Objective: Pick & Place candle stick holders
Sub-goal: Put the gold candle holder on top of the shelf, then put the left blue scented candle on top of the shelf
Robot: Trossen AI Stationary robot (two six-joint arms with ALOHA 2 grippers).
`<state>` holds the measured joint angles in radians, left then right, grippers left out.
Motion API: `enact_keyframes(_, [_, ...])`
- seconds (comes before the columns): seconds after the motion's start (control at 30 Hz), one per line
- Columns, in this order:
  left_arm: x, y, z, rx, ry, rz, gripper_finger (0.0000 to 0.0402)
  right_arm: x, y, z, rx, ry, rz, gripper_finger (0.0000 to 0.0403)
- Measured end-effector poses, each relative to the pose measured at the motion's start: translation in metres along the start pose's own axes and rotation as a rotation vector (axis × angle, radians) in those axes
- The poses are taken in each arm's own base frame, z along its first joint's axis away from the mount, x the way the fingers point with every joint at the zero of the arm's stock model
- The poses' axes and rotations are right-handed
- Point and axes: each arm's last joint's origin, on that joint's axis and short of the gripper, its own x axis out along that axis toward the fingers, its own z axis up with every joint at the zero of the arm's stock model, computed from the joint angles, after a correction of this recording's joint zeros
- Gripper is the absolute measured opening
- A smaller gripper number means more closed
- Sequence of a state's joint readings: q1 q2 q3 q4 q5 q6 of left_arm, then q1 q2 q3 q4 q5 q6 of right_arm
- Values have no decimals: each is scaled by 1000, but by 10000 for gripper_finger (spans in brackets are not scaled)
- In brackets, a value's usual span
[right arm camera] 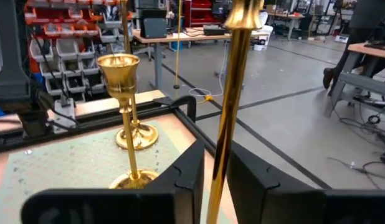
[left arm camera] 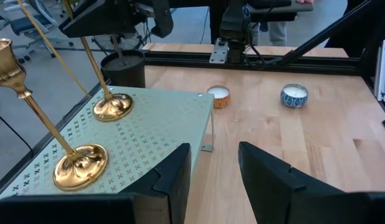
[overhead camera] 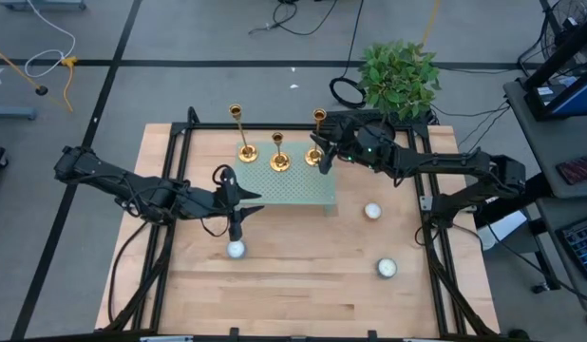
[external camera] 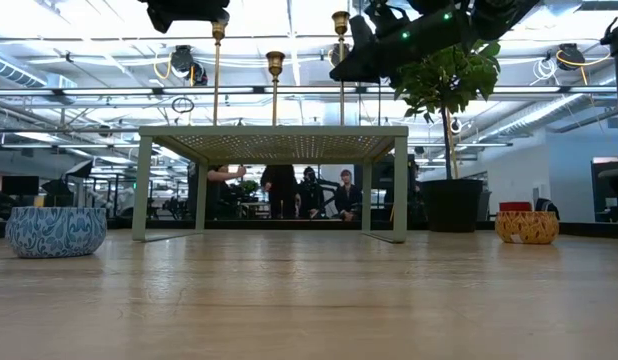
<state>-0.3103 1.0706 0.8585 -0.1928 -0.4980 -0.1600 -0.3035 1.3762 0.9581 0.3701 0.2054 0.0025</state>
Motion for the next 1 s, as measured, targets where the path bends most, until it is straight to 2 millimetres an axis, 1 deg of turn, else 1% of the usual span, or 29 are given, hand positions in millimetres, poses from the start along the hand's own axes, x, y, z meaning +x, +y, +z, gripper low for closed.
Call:
enact_keyframes(0.13, [0,0,-1,19,13,2,143,0,0,0,-20,1,0,80])
enact_keyframes(0.43, [0,2,-9,75,83,11,144,0,0,-3,-20,26,-1,160])
enact_keyframes(0.53, [-1,2,-12,83,113,9,154,-1,2,-6,-28,56,5,178])
enact_keyframes(0.63, [-1,2,-14,87,138,-6,176,-1,4,-8,-34,77,13,190])
enact_keyframes(0.8, [-1,0,-18,40,189,-61,212,-3,5,-12,-35,129,10,199])
enact_keyframes(0.87, [-3,-2,-21,5,218,-76,217,-4,4,-13,-19,144,9,200])
enact_keyframes(1.0, [-6,-12,-34,12,319,-91,218,-6,4,-16,-22,186,2,201])
